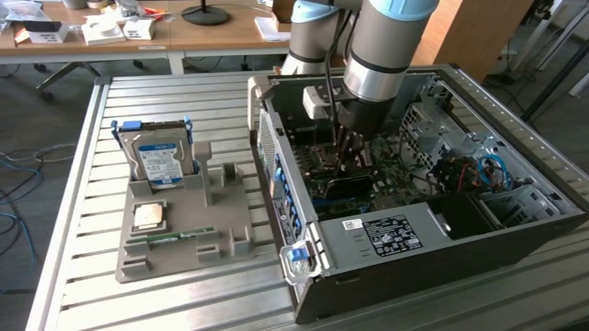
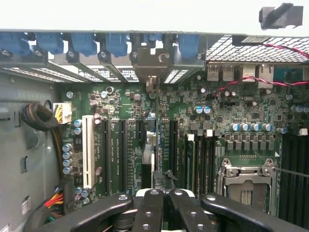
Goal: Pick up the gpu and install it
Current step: 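Press down on the gpu until it lock into place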
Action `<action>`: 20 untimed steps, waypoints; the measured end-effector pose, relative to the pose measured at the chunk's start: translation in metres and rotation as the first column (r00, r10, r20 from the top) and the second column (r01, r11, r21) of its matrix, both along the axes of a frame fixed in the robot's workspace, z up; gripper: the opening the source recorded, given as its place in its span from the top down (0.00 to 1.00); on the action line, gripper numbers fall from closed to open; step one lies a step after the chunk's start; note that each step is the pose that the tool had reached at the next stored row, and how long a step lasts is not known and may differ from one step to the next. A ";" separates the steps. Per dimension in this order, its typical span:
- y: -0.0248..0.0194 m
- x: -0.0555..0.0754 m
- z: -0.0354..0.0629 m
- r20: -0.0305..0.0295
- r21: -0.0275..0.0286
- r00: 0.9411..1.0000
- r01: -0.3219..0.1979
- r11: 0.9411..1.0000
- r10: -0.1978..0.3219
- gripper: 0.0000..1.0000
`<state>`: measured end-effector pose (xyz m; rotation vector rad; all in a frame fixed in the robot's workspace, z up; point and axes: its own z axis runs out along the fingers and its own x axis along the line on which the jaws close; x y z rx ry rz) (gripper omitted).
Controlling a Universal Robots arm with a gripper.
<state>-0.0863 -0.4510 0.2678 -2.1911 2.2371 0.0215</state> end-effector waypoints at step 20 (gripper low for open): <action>-0.0004 -0.001 -0.0059 0.000 0.001 1.000 0.000 1.000 0.000 0.89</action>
